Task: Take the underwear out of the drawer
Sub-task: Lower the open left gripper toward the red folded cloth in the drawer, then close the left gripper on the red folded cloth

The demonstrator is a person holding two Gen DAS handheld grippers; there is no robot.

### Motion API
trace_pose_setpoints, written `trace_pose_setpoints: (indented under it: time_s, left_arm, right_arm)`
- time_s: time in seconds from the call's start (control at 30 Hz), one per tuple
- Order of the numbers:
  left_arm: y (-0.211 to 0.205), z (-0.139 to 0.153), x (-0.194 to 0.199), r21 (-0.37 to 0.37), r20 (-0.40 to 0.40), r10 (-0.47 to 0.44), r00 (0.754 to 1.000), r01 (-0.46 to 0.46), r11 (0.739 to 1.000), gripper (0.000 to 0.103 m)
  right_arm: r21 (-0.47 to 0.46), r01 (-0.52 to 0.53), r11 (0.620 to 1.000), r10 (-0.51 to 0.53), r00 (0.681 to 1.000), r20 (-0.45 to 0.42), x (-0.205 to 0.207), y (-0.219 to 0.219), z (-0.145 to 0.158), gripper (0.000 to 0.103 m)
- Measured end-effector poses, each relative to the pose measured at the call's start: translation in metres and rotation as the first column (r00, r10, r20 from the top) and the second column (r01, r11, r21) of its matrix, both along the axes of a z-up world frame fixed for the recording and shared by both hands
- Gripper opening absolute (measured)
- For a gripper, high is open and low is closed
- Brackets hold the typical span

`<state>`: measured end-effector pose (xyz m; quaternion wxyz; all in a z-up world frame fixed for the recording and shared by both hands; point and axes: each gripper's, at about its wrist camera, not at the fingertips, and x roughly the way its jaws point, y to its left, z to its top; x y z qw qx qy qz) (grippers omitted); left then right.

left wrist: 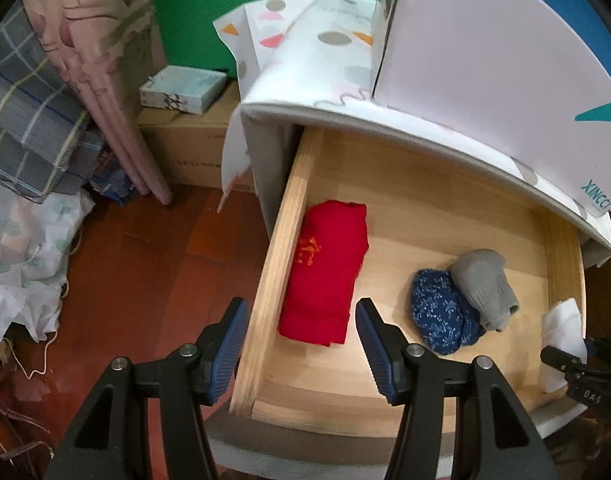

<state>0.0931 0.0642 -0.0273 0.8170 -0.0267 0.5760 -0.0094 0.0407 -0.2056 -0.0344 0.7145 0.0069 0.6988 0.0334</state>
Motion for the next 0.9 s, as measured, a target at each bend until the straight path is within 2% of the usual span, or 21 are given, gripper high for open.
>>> trace_pose_setpoints:
  time_s: [0.03,0.17,0.33,0.43,0.5,0.67,0.83,0.9]
  left_arm:
    - [0.001,-0.002,0.002,-0.012,-0.012,-0.006,1.000,0.006,1.000,0.057]
    - [-0.002,-0.005,0.009,-0.024,-0.037,-0.037,0.999,0.036,0.999,0.057]
    - [-0.019,-0.011,0.021,0.045,-0.064,-0.128,0.990,0.131,0.990,0.057]
    - [-0.026,-0.023,0.031,0.048,-0.110,-0.162,0.981,0.168,0.985,0.057]
    - [-0.031,-0.027,0.036,0.050,-0.107,-0.176,0.979,0.182,0.982,0.057]
    - [-0.039,-0.041,0.050,0.064,-0.145,-0.177,0.973,0.188,0.980,0.057]
    - [-0.049,-0.053,0.058,0.118,-0.155,-0.183,0.971,0.202,0.972,0.057]
    - [-0.054,-0.061,0.060,0.102,-0.189,-0.186,0.964,0.208,0.973,0.057]
  right_arm:
    - [0.013,0.018,1.000,-0.018,1.000,0.007,-0.005,-0.015,-0.001,0.041]
    - [0.058,0.057,0.997,-0.061,0.996,0.067,-0.014,-0.027,0.011,0.041]
    - [0.094,0.098,0.991,-0.103,0.994,0.044,-0.016,-0.042,0.012,0.041]
    - [0.119,0.126,0.985,-0.131,0.991,0.036,-0.015,-0.042,0.004,0.041]
    - [0.137,0.138,0.981,-0.143,0.989,0.033,-0.016,-0.050,0.012,0.041]
    - [0.143,0.136,0.980,-0.142,0.989,0.032,-0.016,-0.051,0.014,0.041]
    - [0.156,0.134,0.979,-0.141,0.990,0.030,-0.017,-0.052,0.014,0.041]
    - [0.163,0.140,0.977,-0.147,0.989,0.030,-0.017,-0.053,0.014,0.041]
